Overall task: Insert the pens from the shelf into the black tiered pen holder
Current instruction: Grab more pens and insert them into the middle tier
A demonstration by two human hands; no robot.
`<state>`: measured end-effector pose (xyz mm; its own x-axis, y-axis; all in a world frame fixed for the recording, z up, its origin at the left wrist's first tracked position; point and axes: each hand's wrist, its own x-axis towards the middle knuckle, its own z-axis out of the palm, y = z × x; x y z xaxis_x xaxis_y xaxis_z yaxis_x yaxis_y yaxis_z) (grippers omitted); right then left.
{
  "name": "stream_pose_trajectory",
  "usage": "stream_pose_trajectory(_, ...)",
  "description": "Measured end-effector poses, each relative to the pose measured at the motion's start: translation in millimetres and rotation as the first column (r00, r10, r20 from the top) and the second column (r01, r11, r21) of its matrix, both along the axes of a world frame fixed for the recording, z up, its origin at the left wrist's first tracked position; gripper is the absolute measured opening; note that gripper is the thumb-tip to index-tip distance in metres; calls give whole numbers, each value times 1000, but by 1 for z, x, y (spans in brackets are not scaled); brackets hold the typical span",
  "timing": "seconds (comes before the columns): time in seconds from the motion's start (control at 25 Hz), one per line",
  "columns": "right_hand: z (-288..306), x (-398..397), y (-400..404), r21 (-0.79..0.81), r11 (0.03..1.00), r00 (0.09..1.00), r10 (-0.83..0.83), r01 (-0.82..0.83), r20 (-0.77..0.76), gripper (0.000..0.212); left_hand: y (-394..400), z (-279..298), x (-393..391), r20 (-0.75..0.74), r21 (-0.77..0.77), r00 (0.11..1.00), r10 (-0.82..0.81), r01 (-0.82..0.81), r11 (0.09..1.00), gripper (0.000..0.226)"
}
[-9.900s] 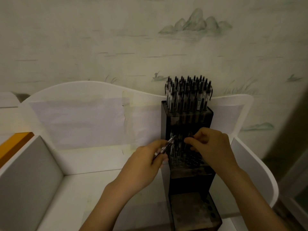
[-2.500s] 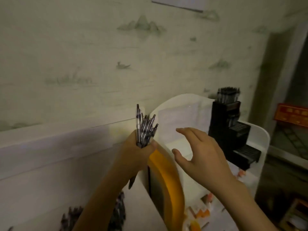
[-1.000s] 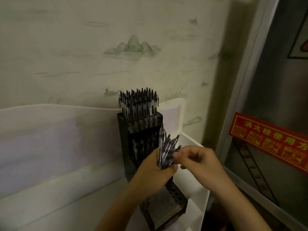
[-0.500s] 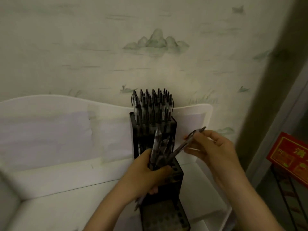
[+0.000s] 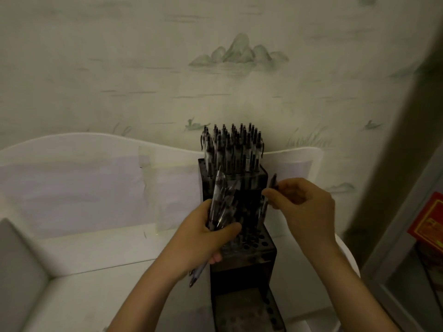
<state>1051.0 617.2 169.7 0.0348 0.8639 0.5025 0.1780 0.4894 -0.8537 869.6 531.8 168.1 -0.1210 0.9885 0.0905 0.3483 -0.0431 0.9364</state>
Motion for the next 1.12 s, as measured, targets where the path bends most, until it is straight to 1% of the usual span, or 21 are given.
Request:
stream_pose_trajectory(0.16,-11,-11,7,9,1000,1000,-7,7,7,15,-2,-1,-2,4,-2,1000,1,-1,1000,31)
stream_pose_trajectory(0.32,-26,-15,12,-13,999,998,-38,39,59,17,-3,-1,-6,-2,10,1000,2,-2,1000,31)
stream_pose_trajectory(0.48,-35,-17,15,-42,998,994,-33,37,103,21,-3,-3,-7,2,6,1000,2,-2,1000,32)
stream_pose_trajectory(0.56,-35,-16,20,-74,997,981,-6,21,194,23,-2,-4,-6,-1,5,1000,7,-7,1000,32)
stream_pose_trajectory(0.64,-36,-17,23,-146,989,939,61,-12,337,23,-1,-4,-5,0,2,1000,6,-6,1000,31)
stream_pose_trajectory(0.68,-38,-17,23,-182,983,922,96,-28,374,22,-1,-5,-4,3,-1,1000,4,-4,1000,31)
stream_pose_trajectory(0.84,-43,-13,23,-240,970,886,144,-39,440,14,1,-7,-2,22,-10,1000,-6,6,1000,32)
stream_pose_trajectory(0.92,-42,-9,19,-196,981,861,113,-16,496,18,1,-8,-2,13,-19,1000,-18,18,1000,32)
stream_pose_trajectory(0.96,-40,-7,15,-152,988,867,75,1,493,18,1,-9,-1,8,-24,1000,-23,24,999,32)
stream_pose_trajectory(1.04,-30,-6,3,-76,997,919,25,5,393,10,0,-10,1,-1,-35,999,-35,35,999,33)
stream_pose_trajectory(1.08,-24,-6,-4,-73,997,945,51,-29,323,8,0,-10,2,-10,-39,999,-39,38,999,34)
stream_pose_trajectory(1.12,-18,-7,-12,-99,990,957,120,-97,265,11,-1,-10,4,-23,-44,999,-40,39,998,34)
